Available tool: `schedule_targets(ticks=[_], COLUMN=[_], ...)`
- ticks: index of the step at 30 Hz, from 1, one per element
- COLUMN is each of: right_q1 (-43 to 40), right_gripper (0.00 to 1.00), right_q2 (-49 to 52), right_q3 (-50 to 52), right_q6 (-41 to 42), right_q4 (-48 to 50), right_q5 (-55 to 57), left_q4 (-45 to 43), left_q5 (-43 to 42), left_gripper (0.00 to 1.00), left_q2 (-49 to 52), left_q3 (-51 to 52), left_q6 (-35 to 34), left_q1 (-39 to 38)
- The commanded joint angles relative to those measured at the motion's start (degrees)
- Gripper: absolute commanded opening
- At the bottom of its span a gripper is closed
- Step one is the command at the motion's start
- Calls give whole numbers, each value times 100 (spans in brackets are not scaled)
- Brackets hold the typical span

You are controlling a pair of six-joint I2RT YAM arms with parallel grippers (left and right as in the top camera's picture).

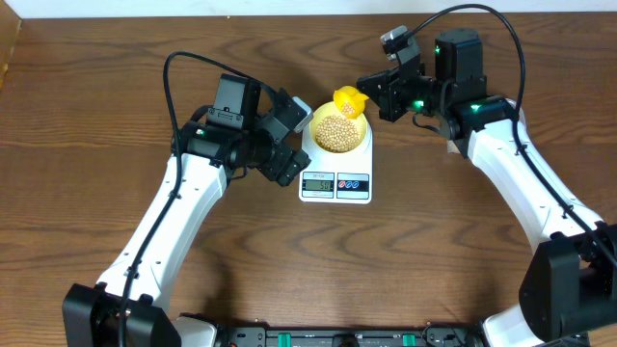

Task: Scoop item into bowl and weigh 50g on scale
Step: 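Hold the tipped scoop over the bowl while the scale settles, then carry the scoop right back over the soybean tub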

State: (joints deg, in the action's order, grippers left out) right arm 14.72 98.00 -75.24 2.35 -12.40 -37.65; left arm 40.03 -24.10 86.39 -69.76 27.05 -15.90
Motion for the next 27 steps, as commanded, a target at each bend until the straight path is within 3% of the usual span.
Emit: schedule_targets(ticks=[1, 14, 22, 27], right_q1=[28, -149, -752, -1294], right_gripper=[1, 1, 1, 1], right_q2=[-129, -131, -131, -131], right_q3=[0, -2, -2, -2], right_q6=[37, 789, 1637, 1738], right_q4=[-2, 229, 363, 391], right_q5=[-20, -39, -48, -647], left_q4=[0, 0, 0, 0], left_q5=[-74, -74, -74, -74], left_gripper=[86, 86, 86, 86], left_q2=[-24, -24, -24, -24], left_q3=[66, 66, 66, 66], left_q6=[35, 35, 35, 35], left_q1=[24, 24, 24, 24])
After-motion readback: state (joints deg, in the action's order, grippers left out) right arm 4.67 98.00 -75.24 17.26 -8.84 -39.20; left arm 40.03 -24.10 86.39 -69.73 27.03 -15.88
